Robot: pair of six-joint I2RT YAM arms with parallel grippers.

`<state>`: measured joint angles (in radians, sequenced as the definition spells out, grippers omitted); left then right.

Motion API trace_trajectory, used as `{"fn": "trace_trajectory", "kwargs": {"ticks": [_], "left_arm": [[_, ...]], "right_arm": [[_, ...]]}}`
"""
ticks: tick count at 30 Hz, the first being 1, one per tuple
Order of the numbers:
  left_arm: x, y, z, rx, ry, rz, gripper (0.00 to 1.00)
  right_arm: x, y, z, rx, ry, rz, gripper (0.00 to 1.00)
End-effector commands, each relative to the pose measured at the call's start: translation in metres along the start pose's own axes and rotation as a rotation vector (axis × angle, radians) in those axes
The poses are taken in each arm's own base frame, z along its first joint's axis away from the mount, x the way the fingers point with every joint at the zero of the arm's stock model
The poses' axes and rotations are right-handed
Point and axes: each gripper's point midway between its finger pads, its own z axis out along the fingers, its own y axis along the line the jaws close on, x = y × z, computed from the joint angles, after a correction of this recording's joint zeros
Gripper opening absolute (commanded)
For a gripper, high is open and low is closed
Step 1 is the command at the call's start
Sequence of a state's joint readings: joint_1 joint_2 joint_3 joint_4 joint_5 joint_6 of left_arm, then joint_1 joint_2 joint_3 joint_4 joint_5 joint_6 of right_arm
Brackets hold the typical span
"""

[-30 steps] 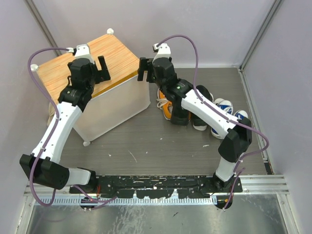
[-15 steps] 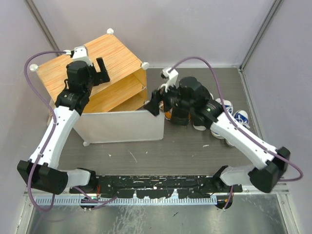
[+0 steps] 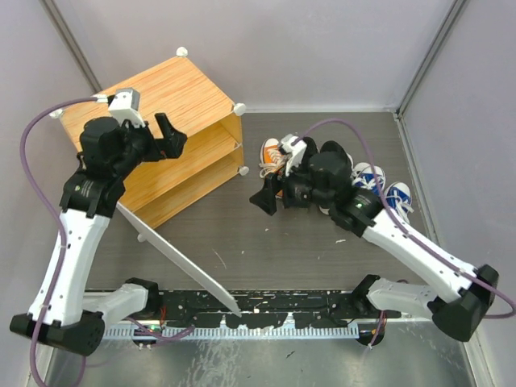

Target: Place and organize the shoes in the shoe cabinet

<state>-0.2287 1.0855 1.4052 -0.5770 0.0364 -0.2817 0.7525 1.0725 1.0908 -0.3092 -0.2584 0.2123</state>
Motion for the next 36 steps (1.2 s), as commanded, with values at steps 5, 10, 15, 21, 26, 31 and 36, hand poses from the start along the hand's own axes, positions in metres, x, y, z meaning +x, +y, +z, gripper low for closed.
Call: {"fn": "trace_trajectory", "kwargs": {"ticks": [5, 10, 15, 21, 26, 31, 36], "left_arm": [[0.013, -0.068, -0.085, 0.390, 0.022, -0.063, 0.98], [0.056, -0.054, -0.093, 0.351, 0.126, -0.061, 0.98], [0.079, -0.042, -0.099, 0.305, 0.175, -0.048, 0.98], [0.092, -0.038, -0.110, 0.295, 0.207, -0.039, 0.98], [0.101, -0.036, -0.124, 0.289, 0.227, -0.034, 0.98], [0.108, -0.033, -0.143, 0.283, 0.225, -0.021, 0.98], [0.115, -0.026, -0.152, 0.254, 0.244, 0.003, 0.98]], "right_arm": [[0.129, 0.070, 0.044, -0.115, 0.256, -0.010, 0.83], [0.161, 0.171, 0.038, -0.381, 0.293, -0.053, 0.83], [0.163, 0.244, 0.028, -0.606, 0.277, -0.081, 0.82], [0.167, 0.253, 0.030, -0.645, 0.274, -0.073, 0.83], [0.150, 0.180, 0.047, -0.216, 0.233, -0.156, 0.87], [0.080, 0.050, 0.020, 0.393, 0.058, -0.127, 0.88], [0.020, -0.041, -0.027, 0.692, -0.071, -0.018, 0.86]]}}
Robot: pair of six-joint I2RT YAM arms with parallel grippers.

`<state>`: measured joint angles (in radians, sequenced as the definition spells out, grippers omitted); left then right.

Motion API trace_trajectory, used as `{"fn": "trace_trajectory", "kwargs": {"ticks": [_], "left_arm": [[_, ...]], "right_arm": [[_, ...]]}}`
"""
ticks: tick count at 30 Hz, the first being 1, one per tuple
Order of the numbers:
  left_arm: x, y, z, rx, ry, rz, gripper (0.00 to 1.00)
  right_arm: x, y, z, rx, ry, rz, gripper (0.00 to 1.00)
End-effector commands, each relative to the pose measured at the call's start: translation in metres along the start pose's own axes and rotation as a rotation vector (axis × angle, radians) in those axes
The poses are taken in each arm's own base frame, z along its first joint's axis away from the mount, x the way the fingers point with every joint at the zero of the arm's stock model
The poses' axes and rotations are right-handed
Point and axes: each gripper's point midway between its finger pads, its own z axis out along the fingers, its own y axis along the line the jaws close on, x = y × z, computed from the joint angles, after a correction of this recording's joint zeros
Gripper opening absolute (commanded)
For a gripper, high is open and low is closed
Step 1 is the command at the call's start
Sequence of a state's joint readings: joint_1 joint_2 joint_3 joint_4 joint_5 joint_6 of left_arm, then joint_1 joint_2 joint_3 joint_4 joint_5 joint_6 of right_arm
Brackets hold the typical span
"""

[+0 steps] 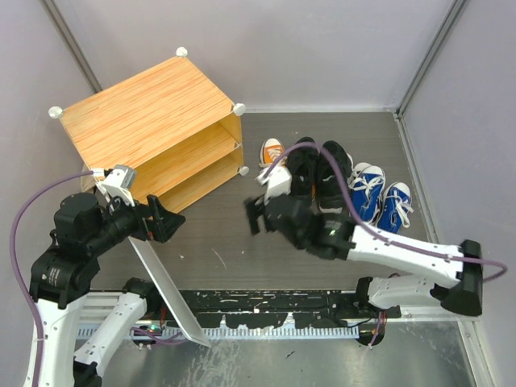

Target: Place and organize the shoes in the shoe cabinet

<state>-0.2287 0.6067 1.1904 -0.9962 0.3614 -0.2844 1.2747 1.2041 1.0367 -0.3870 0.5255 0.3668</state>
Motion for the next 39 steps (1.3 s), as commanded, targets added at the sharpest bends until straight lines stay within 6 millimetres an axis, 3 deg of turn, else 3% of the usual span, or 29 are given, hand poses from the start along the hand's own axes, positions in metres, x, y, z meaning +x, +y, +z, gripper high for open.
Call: {"fn": "trace_trajectory", "kwargs": {"ticks": [1, 6, 14, 19, 26, 39], "left_arm": [[0.005, 0.003, -0.008, -0.021, 0.019, 0.035, 0.98], [0.010, 0.005, -0.008, -0.028, 0.042, 0.042, 0.98], [-0.004, -0.004, -0.021, -0.018, 0.008, 0.057, 0.98], [-0.012, -0.010, -0.024, 0.001, -0.028, 0.061, 0.98], [-0.013, -0.014, -0.024, 0.027, -0.034, 0.064, 0.98], [-0.014, -0.016, -0.025, 0.039, -0.066, 0.057, 0.98]], "right_arm": [[-0.066, -0.112, -0.034, 0.388, -0.167, 0.137, 0.86], [-0.088, -0.180, -0.026, 0.510, -0.133, 0.199, 0.83], [-0.086, -0.243, 0.022, 0.583, 0.015, 0.280, 0.76], [-0.060, -0.258, 0.036, 0.611, 0.095, 0.307, 0.72], [-0.013, -0.259, 0.043, 0.606, 0.197, 0.331, 0.71], [0.071, -0.282, 0.047, 0.701, 0.349, 0.429, 0.73]]}}
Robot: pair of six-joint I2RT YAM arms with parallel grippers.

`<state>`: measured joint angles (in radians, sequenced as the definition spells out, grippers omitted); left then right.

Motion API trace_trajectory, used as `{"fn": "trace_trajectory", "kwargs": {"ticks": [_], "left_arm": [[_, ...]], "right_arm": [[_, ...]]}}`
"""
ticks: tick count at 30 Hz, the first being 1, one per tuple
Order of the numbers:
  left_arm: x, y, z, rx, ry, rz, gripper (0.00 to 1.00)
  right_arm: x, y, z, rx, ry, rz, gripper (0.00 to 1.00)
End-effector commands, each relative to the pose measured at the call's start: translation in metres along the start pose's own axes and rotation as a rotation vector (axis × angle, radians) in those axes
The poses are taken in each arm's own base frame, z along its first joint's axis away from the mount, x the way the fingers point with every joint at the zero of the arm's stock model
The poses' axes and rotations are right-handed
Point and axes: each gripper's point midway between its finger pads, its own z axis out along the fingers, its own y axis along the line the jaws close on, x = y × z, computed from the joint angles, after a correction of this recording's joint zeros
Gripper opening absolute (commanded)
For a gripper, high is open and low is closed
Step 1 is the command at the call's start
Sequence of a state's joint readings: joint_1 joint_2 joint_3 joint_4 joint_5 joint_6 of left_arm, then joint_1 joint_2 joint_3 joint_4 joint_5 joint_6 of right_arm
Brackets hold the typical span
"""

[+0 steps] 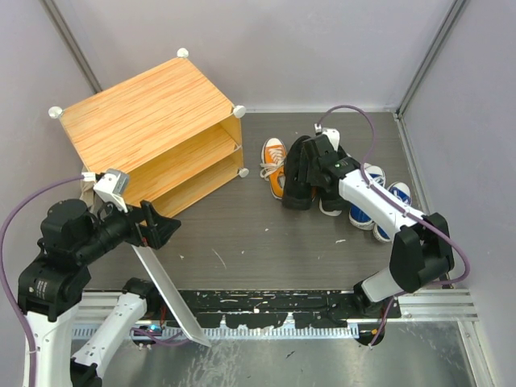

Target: Place and organize the shoes in the shoe cabinet

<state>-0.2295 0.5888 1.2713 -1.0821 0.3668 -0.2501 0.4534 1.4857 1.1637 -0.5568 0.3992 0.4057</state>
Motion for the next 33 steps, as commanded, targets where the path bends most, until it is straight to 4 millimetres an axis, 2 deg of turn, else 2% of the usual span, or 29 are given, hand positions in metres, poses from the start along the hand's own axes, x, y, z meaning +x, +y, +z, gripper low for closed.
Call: {"fn": "trace_trajectory", "kwargs": {"ticks": [1, 3, 5, 8, 11, 12, 15, 18, 21, 23, 25, 28, 31, 33], "left_arm": [[-0.012, -0.007, -0.002, 0.030, -0.057, 0.019, 0.98], [-0.011, -0.006, -0.001, 0.030, -0.059, 0.019, 0.98], [-0.011, -0.005, 0.000, 0.028, -0.062, 0.021, 0.98], [-0.012, -0.004, 0.001, 0.023, -0.063, 0.018, 0.98], [-0.014, -0.004, 0.001, 0.022, -0.069, 0.017, 0.98], [-0.015, -0.004, 0.001, 0.020, -0.074, 0.018, 0.98], [-0.018, -0.003, 0.000, 0.011, -0.086, 0.018, 0.98], [-0.022, -0.005, 0.000, 0.015, -0.095, 0.013, 0.98], [-0.028, -0.007, 0.001, 0.022, -0.111, 0.008, 0.98], [-0.030, -0.007, 0.002, 0.020, -0.114, 0.008, 0.98], [-0.033, -0.005, 0.003, 0.011, -0.114, 0.008, 0.98], [-0.036, -0.005, 0.004, 0.007, -0.118, 0.006, 0.98], [-0.036, -0.005, 0.008, 0.013, -0.122, -0.004, 0.98], [-0.035, -0.004, 0.010, 0.017, -0.118, -0.012, 0.98]], "right_arm": [[0.038, -0.016, 0.016, 0.046, 0.098, 0.029, 0.73], [0.047, -0.017, 0.023, 0.040, 0.119, 0.040, 0.72], [0.049, -0.018, 0.028, 0.037, 0.121, 0.048, 0.67], [0.040, -0.020, 0.027, 0.027, 0.094, 0.057, 0.37], [0.025, -0.021, 0.015, 0.013, 0.053, 0.050, 0.05], [0.022, -0.023, 0.009, 0.012, 0.043, 0.050, 0.01], [0.006, -0.022, -0.014, -0.032, 0.002, 0.046, 0.01], [-0.010, -0.008, -0.048, -0.122, -0.034, 0.016, 0.01], [-0.021, 0.018, -0.090, -0.209, -0.090, -0.053, 0.01], [-0.018, 0.047, -0.119, -0.310, -0.106, -0.120, 0.01], [-0.007, 0.077, -0.144, -0.419, -0.109, -0.183, 0.01], [0.015, 0.110, -0.171, -0.523, -0.129, -0.283, 0.01], [0.051, 0.141, -0.177, -0.669, -0.117, -0.368, 0.01], [0.081, 0.156, -0.167, -0.747, -0.110, -0.409, 0.01]]}}
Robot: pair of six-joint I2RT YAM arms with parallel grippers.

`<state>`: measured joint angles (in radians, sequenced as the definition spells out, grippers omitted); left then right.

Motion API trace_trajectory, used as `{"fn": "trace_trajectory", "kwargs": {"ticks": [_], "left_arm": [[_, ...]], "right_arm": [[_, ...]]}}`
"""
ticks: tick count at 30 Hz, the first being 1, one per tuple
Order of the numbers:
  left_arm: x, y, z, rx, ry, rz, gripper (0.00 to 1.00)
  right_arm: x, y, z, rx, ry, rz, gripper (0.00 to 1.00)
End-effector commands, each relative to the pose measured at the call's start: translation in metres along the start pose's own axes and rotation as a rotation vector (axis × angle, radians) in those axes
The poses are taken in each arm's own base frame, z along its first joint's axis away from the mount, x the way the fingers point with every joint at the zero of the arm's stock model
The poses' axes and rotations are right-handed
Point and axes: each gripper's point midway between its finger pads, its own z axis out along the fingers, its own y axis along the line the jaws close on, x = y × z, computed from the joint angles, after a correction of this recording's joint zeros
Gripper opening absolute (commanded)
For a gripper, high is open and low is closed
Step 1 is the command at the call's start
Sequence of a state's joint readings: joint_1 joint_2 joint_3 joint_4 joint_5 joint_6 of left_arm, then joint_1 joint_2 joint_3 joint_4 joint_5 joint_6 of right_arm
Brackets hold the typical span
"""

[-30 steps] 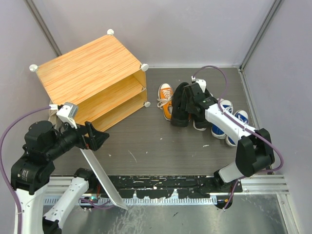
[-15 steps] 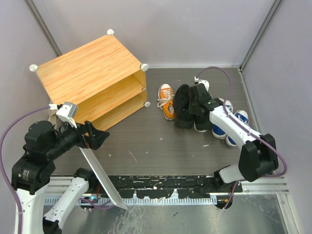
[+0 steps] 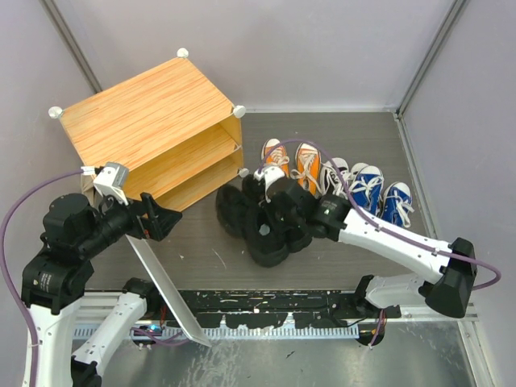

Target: Place and organize the shoes in the shoe cabinet

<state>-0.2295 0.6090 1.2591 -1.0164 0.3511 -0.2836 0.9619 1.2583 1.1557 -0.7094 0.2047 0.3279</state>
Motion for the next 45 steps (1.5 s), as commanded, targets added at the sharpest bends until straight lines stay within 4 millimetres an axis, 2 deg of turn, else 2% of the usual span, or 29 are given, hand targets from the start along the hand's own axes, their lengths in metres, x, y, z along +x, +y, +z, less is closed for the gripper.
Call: {"fn": "trace_trajectory", "kwargs": {"ticks": [1, 4, 6, 7, 10, 11, 16, 20, 22, 27, 34, 39, 41, 43, 45], "left_arm": [[-0.021, -0.007, 0.003, 0.028, -0.081, 0.006, 0.98], [-0.019, -0.006, 0.005, 0.031, -0.071, 0.000, 0.98], [-0.020, -0.007, 0.005, 0.032, -0.071, 0.000, 0.98], [-0.020, -0.007, 0.004, 0.032, -0.072, 0.002, 0.98], [-0.020, -0.007, 0.004, 0.032, -0.071, 0.007, 0.98], [-0.019, -0.007, 0.004, 0.032, -0.070, 0.008, 0.98], [-0.018, -0.006, 0.003, 0.030, -0.065, 0.008, 0.98], [-0.014, -0.005, 0.003, 0.024, -0.059, 0.007, 0.98], [-0.013, -0.003, 0.004, 0.020, -0.058, 0.005, 0.98], [-0.009, -0.002, 0.005, 0.017, -0.054, 0.003, 0.98], [-0.005, 0.000, 0.009, 0.018, -0.036, -0.002, 0.98], [-0.004, 0.003, 0.006, 0.001, -0.038, 0.012, 0.98], [-0.006, 0.002, 0.005, 0.002, -0.048, 0.014, 0.98], [-0.008, 0.000, 0.004, 0.012, -0.056, 0.013, 0.98], [-0.009, -0.003, 0.003, 0.022, -0.059, 0.011, 0.98]], "right_arm": [[-0.011, 0.036, 0.015, -0.175, -0.182, -0.047, 0.01], [0.017, 0.034, 0.047, -0.163, -0.144, -0.032, 0.02], [0.035, 0.028, 0.063, -0.123, -0.089, -0.031, 0.11], [0.043, 0.025, 0.068, -0.111, -0.064, -0.029, 0.17], [0.058, 0.025, 0.070, -0.107, -0.022, -0.027, 0.49], [0.062, 0.026, 0.068, -0.110, -0.011, -0.023, 0.53], [0.077, 0.030, 0.046, -0.148, 0.047, 0.007, 0.60], [0.101, 0.031, 0.031, -0.159, 0.138, 0.017, 0.62], [0.117, 0.031, 0.029, -0.161, 0.191, 0.021, 0.68], [0.157, 0.030, 0.041, -0.160, 0.270, 0.033, 0.70], [0.163, 0.021, 0.065, -0.095, 0.257, 0.004, 0.71], [0.178, 0.030, 0.066, -0.135, 0.333, -0.038, 0.65], [0.180, 0.028, 0.065, -0.127, 0.356, -0.072, 0.52], [0.177, 0.023, 0.062, -0.098, 0.372, -0.110, 0.32], [0.161, 0.022, 0.058, -0.076, 0.352, -0.136, 0.16]]}}
